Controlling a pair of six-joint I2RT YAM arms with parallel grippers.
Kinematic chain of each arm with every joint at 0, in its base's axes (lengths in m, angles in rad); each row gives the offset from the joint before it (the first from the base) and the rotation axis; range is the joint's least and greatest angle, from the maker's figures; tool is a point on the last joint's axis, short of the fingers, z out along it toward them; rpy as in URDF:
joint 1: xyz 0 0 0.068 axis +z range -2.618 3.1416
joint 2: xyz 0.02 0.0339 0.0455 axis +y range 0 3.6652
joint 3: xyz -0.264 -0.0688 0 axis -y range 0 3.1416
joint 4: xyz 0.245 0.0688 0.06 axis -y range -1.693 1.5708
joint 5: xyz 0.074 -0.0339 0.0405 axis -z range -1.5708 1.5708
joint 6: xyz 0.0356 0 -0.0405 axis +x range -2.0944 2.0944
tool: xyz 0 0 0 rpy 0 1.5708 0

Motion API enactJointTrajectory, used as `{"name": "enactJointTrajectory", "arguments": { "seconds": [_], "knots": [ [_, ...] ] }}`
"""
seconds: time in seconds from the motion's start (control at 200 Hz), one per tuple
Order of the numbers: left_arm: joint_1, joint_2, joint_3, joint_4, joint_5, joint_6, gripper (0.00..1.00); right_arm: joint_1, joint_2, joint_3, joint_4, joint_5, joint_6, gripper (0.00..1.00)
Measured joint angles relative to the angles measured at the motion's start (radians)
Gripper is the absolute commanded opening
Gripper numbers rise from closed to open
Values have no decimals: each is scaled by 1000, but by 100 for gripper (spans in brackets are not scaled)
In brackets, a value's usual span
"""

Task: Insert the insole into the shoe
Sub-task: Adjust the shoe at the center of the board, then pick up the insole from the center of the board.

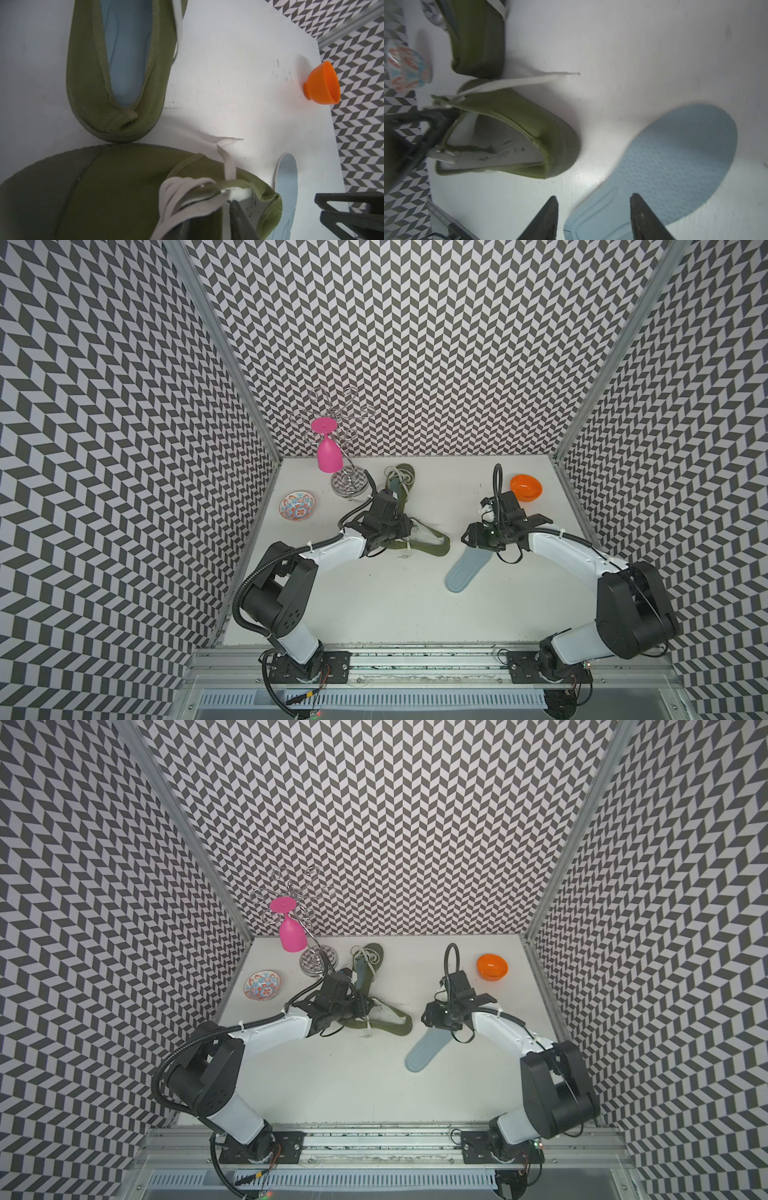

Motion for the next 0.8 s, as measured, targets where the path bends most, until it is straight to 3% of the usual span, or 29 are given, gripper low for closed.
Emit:
{"name": "enactJointTrajectory", "arguments": {
  "seconds": [0.3, 0.541, 0.801],
  "knots": [
    [-14, -146, 36, -112, -47, 97, 39, 0, -62, -120, -24, 61, 28, 49],
    [-120, -183, 163, -185, -115, 182, 40, 0, -56, -195, 27, 58, 66, 45],
    [-180, -134, 251, -223, -126, 233, 40, 0, -12, -229, 130, 65, 121, 24]
  ]
}}
